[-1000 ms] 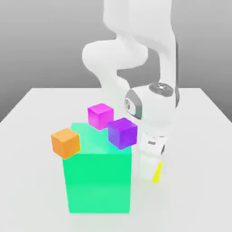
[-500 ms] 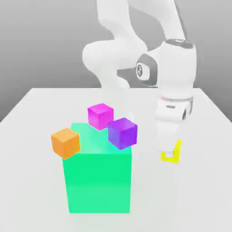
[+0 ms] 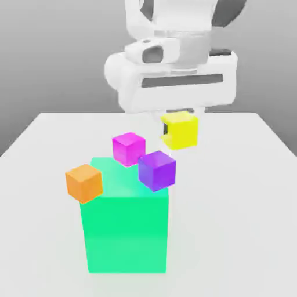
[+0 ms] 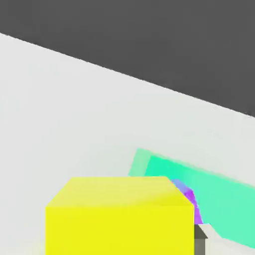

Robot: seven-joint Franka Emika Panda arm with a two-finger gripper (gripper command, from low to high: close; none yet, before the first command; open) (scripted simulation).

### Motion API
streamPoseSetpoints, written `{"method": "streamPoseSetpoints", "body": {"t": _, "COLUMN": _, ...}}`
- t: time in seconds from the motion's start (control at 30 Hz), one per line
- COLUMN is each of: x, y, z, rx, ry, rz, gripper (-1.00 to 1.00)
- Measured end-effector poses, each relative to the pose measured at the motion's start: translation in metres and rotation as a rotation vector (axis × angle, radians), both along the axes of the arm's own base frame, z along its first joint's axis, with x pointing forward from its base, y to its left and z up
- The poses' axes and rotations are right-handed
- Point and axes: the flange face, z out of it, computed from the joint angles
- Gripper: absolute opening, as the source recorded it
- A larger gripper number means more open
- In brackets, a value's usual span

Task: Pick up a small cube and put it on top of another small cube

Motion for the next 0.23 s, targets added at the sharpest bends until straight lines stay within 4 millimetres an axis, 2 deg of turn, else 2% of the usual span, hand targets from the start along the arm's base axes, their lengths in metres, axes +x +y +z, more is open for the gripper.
{"method": "streamPoseSetpoints", "body": {"t": 0.1, "x": 0.000, "y": -0.005, "z": -0.033, "rx": 0.002, "ry": 0.006, "rz": -0.031, "gripper": -1.00}}
{"method": "streamPoseSetpoints", "body": {"t": 0.13, "x": -0.001, "y": -0.005, "z": -0.046, "rx": 0.002, "ry": 0.006, "rz": -0.033, "gripper": 1.00}}
{"method": "streamPoseSetpoints", "body": {"t": 0.23, "x": -0.001, "y": -0.005, "z": -0.046, "rx": 0.002, "ry": 0.006, "rz": -0.033, "gripper": 1.00}}
